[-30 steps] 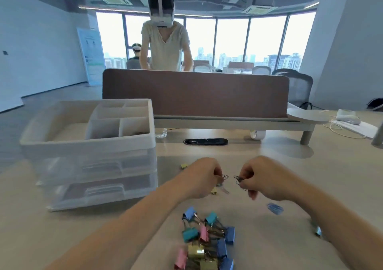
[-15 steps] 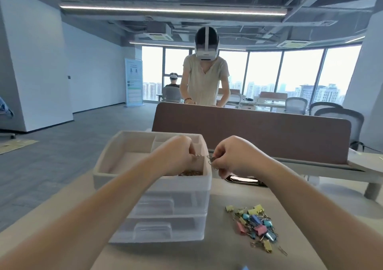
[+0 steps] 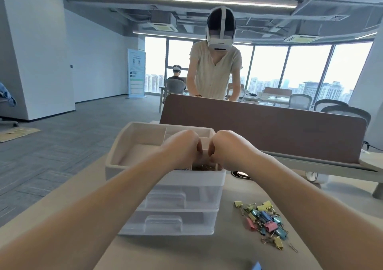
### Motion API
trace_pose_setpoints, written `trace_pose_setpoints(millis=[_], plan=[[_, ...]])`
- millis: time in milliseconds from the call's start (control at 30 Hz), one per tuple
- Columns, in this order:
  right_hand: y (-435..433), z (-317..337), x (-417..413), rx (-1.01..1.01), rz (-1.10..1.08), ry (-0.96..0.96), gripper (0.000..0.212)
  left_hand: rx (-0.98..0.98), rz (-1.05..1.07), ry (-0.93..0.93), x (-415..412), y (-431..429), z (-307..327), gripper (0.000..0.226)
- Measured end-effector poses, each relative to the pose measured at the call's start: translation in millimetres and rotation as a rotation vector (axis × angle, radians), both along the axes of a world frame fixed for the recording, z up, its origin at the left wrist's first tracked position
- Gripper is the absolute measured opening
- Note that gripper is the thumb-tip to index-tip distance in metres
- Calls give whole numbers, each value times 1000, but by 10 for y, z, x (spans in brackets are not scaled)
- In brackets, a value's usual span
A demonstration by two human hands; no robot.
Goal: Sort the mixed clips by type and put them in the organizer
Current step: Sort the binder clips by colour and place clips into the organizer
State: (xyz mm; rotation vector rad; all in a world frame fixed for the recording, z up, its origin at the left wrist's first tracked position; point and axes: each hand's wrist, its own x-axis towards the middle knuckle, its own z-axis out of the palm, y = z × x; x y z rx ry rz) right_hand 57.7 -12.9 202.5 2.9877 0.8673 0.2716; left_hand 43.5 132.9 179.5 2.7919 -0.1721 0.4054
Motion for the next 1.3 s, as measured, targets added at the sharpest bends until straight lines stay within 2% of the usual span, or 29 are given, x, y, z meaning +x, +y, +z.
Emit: trace_pose_setpoints(millis=[100, 267, 467, 567, 767, 933, 1100, 1300], plan=[[-25, 11, 20, 135, -9, 112, 15, -9, 3, -46, -10, 51, -1, 21], [-69, 18, -27, 150, 4, 64, 18, -116, -19, -96, -114, 38, 53, 14], [-617, -38, -189, 352, -47, 95, 15, -193, -140, -189, -333, -358, 36, 20], [-997, -178, -306, 335, -100, 118, 12, -223, -230, -122, -429, -708, -80, 23], [-1898, -531, -589, 272, -244, 157, 20, -223, -359, 42, -450, -1553, -482, 22], [-2490, -847, -709, 305, -353, 216, 15, -138, -422, 109, -355, -2063, -801, 20], [-2731, -1190, -616, 322, -397, 285, 14, -94, -430, 173, -185, -2244, -1048, 19], [-2636, -1513, -382, 335, -354, 353, 14, -18, -361, 230, 102, -2208, -1352, 18]])
